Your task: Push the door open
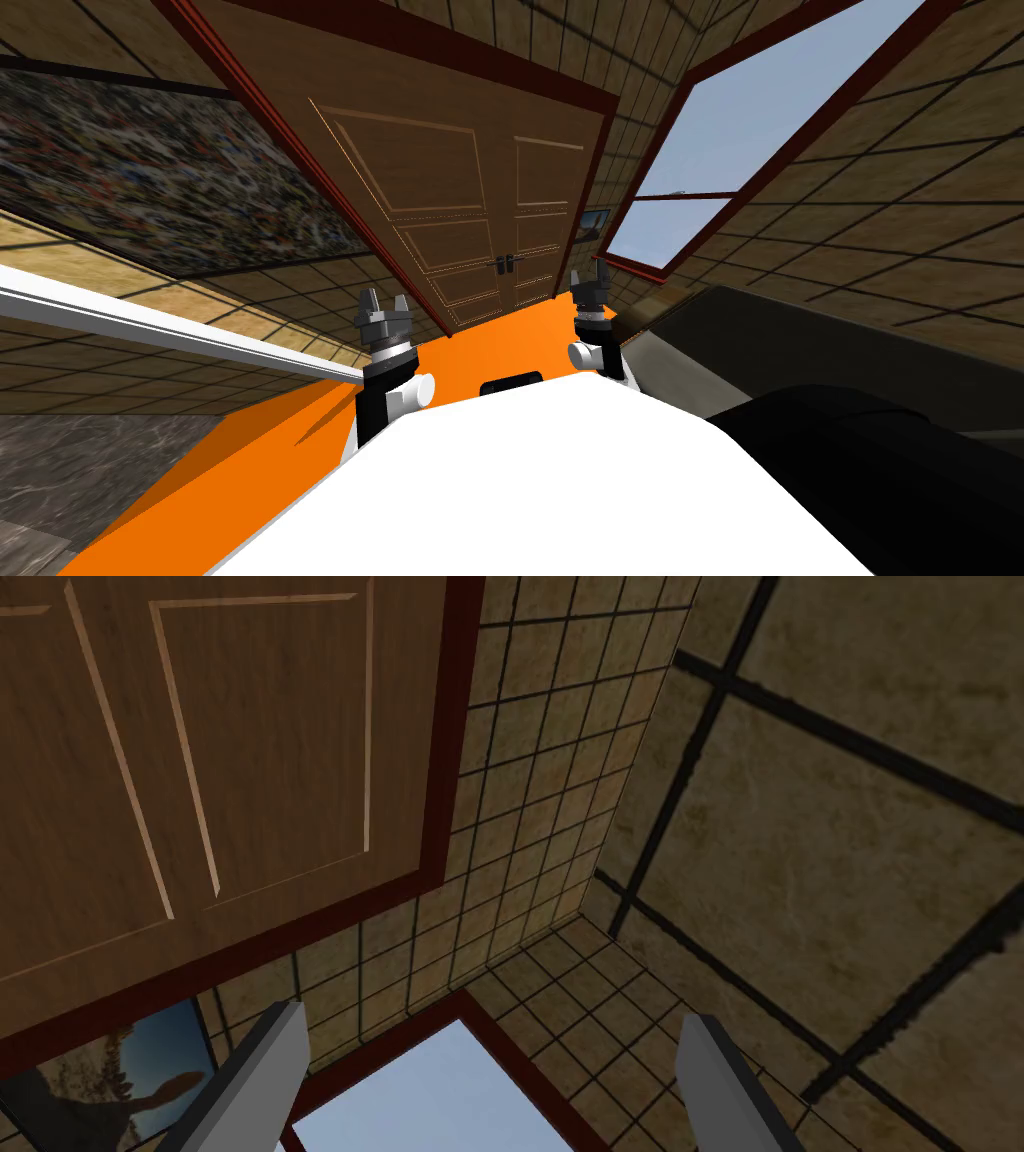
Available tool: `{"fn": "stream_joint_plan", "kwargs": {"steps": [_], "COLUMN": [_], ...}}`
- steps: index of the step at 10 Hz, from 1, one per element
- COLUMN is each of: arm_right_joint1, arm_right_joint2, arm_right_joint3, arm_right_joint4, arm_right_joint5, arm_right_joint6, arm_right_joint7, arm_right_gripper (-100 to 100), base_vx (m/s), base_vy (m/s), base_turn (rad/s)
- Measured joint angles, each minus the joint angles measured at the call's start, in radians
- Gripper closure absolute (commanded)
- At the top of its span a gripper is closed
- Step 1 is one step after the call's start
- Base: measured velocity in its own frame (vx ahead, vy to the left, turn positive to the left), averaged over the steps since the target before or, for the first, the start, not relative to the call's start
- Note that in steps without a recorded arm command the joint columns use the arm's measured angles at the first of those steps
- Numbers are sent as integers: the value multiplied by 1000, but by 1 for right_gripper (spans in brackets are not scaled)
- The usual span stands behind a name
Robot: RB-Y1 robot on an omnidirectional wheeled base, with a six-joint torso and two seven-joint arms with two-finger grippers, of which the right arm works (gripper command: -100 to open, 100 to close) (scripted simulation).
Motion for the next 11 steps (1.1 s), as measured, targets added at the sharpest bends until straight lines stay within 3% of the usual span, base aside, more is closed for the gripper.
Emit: {"fn": "stream_joint_plan", "kwargs": {"steps": [4, 8, 11], "arm_right_joint1": [-42, -77, -114], "arm_right_joint2": [-32, -48, -62], "arm_right_joint3": [6, 18, 23], "arm_right_joint4": [99, 173, 256], "arm_right_joint5": [4, 11, 14], "arm_right_joint6": [15, 41, 48], "arm_right_joint7": [-2, 0, 0], "arm_right_gripper": [-100, -100, -100], "base_vx": [154, 108, 115], "base_vy": [-38, -32, -36], "base_turn": [45, 37, 48]}}
